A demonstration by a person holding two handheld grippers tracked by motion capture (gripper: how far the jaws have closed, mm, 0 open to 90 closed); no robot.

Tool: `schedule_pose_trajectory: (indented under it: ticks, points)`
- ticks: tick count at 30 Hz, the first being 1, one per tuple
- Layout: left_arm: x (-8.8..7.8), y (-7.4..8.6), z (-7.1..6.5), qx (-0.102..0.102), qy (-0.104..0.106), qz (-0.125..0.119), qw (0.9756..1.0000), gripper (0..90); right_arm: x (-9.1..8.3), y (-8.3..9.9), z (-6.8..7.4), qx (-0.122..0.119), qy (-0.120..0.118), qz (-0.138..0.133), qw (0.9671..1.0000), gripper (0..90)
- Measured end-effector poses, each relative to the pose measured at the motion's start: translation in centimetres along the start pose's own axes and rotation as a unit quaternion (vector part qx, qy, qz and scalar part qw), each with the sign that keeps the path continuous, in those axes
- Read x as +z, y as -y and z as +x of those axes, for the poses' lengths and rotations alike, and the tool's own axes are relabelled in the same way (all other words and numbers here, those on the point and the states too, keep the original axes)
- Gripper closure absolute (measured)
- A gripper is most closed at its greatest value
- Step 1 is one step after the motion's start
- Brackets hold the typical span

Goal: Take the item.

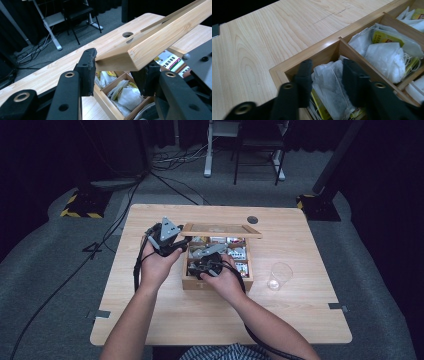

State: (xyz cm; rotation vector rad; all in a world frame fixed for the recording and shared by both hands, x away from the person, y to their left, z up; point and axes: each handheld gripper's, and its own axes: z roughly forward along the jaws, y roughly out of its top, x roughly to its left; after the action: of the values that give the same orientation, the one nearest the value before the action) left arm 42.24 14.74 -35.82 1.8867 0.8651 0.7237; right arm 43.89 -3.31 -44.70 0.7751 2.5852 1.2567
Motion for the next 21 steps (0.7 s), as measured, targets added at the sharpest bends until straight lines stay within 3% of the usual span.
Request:
schedule_pose_trajectory:
  ticks: [5,7,21]
  points:
    - [0.0,0.0,0.1,0.002,0.000,-0.001,1.0000,56.2,0.0,0.0,-0.2,-0.006,-0.007,0.001,1.0000,84.2]
    - [0.0,0.0,0.1,0.003,0.000,0.000,1.0000,56.2,-0.2,0.0,-0.2,-0.011,-0.004,-0.002,0.9999,87.8]
    - [0.0,0.0,0.1,0.005,0.001,-0.001,1.0000,56.1,-2.6,-0.6,-0.1,-0.014,-0.002,-0.046,0.9989,90.0]
